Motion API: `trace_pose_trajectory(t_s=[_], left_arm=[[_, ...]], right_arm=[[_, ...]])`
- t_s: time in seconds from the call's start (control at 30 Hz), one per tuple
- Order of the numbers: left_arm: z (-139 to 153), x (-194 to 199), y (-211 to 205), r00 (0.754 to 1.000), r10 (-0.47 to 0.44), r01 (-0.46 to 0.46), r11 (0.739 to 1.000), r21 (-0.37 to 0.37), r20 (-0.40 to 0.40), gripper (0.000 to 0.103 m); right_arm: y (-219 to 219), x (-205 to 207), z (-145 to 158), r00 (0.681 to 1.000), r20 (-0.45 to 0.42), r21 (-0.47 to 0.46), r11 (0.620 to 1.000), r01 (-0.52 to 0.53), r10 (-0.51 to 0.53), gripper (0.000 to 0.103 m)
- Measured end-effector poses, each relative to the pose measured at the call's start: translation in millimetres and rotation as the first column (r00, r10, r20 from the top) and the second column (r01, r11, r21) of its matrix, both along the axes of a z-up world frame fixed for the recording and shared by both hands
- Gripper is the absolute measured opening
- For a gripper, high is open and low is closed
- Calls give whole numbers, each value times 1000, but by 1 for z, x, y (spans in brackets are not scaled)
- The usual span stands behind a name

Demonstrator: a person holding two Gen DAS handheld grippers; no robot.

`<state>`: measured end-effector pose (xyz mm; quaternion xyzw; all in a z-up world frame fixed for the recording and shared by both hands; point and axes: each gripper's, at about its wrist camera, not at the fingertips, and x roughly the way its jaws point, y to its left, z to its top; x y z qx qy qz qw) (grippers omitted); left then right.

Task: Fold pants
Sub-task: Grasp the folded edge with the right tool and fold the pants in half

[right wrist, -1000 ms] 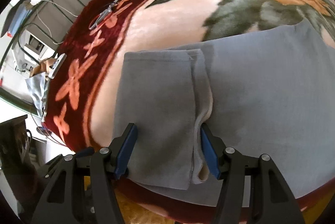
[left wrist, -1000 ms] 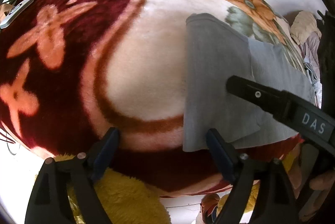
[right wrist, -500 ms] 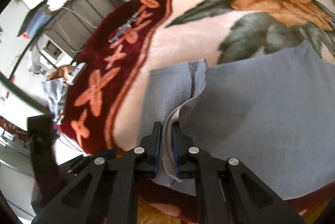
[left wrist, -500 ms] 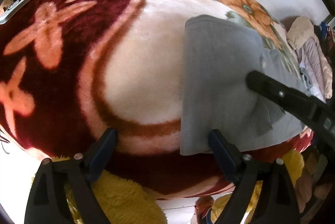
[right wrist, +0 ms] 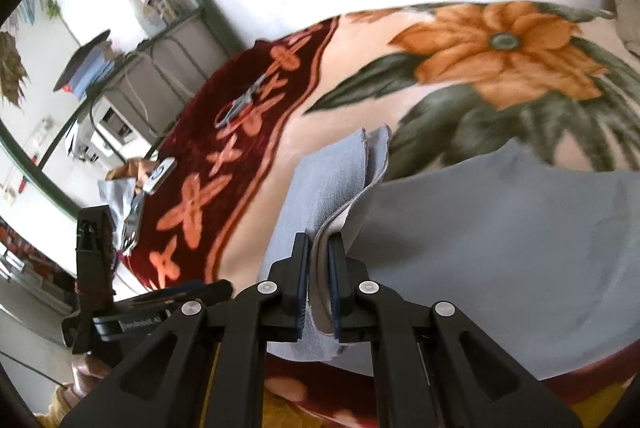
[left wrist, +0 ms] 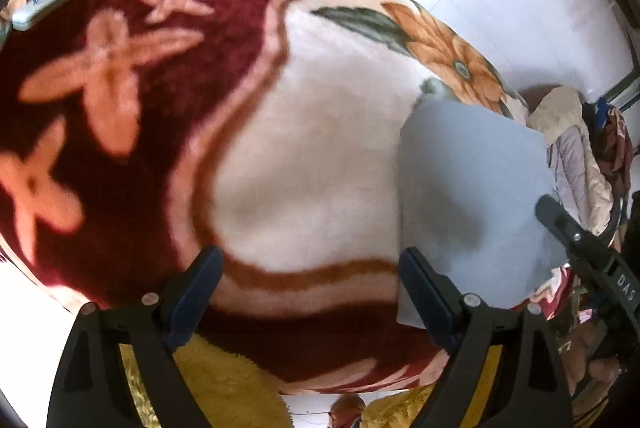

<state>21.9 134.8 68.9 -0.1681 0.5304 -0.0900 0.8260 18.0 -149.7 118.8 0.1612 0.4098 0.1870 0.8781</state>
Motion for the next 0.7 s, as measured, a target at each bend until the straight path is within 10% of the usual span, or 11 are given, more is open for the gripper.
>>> trace_pose_trajectory(t_s=[0.7], left_arm=[[40,10,-118,977,-203,192,971,141,69,92]], right_arm=[[-159,-23,41,965,62,-155,952,263,-257,9]])
